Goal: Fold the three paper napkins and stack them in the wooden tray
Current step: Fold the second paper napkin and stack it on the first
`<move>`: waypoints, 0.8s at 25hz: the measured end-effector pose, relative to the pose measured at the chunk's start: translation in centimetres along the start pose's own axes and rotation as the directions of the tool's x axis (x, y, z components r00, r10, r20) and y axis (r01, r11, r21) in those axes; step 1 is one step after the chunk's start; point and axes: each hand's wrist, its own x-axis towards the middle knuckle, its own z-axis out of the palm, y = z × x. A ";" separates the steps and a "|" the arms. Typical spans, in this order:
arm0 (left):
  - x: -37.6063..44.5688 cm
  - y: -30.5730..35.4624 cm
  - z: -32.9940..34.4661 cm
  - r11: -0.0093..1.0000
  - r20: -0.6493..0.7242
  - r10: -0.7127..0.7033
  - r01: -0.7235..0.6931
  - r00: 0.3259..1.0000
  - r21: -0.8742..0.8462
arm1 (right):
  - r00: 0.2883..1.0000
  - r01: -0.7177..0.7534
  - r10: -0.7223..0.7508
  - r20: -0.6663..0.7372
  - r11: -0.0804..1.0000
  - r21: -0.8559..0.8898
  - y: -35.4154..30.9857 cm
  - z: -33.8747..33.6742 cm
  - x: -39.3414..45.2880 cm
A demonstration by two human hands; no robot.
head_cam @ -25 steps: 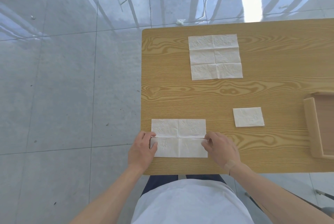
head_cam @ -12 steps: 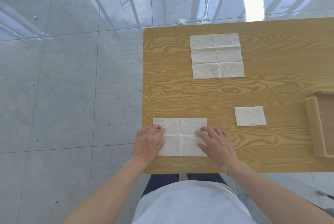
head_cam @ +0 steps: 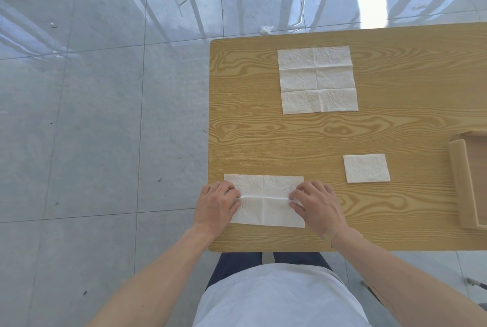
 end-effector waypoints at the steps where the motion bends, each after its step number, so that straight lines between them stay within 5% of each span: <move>1: 0.0 0.1 -0.1 1.000 -0.002 -0.006 0.006 1.000 -0.011 | 1.000 0.000 0.000 0.008 1.000 0.002 -0.1 -0.1 0.0; 10: 1.1 0.0 -1.5 0.995 0.024 -0.011 0.013 1.000 -0.101 | 0.986 -0.095 0.075 0.146 0.986 0.133 0.5 -1.4 0.9; 20: 2.9 0.3 -4.1 0.990 -0.243 0.111 -0.128 0.964 -0.056 | 0.986 0.006 0.019 -0.165 0.989 0.150 0.4 -5.1 2.4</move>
